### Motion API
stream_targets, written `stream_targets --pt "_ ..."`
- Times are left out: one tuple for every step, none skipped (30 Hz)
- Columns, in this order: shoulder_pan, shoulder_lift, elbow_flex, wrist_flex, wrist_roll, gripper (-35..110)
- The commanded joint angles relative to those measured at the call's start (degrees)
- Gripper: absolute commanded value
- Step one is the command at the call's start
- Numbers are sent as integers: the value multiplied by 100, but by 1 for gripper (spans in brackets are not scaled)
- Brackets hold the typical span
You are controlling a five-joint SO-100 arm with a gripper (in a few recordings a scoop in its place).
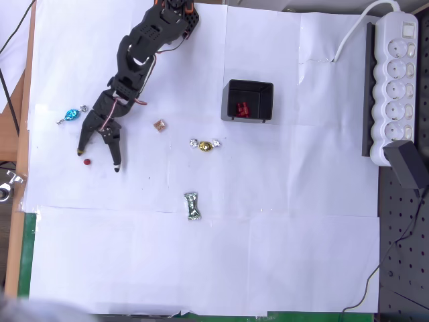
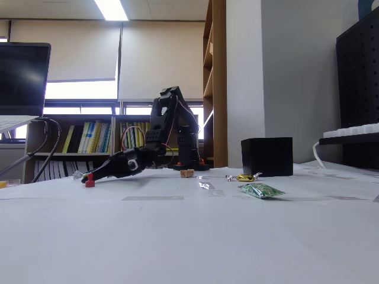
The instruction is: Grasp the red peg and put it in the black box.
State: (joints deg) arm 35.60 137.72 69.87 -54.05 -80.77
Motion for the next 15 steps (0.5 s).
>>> stream_targets --pt "132 -79 334 -44 -53 49" --pt "132 -70 387 0 -44 49" --pt "123 -70 431 70 -35 49" --pt "123 -88 448 149 -18 49" --pt "114 -105 457 229 -18 49" --pt "114 -141 457 308 -35 49" --pt "105 -167 448 343 -44 49" --pt "105 -167 439 352 -44 49" --pt "97 -167 431 352 -53 49" --pt "88 -167 431 352 -53 49" --pt "62 -158 448 343 -53 49" --pt "35 -141 475 343 -53 49" --pt "18 -132 475 325 -53 49" --pt "9 -132 475 316 -62 49" --pt "9 -114 483 308 -88 49"
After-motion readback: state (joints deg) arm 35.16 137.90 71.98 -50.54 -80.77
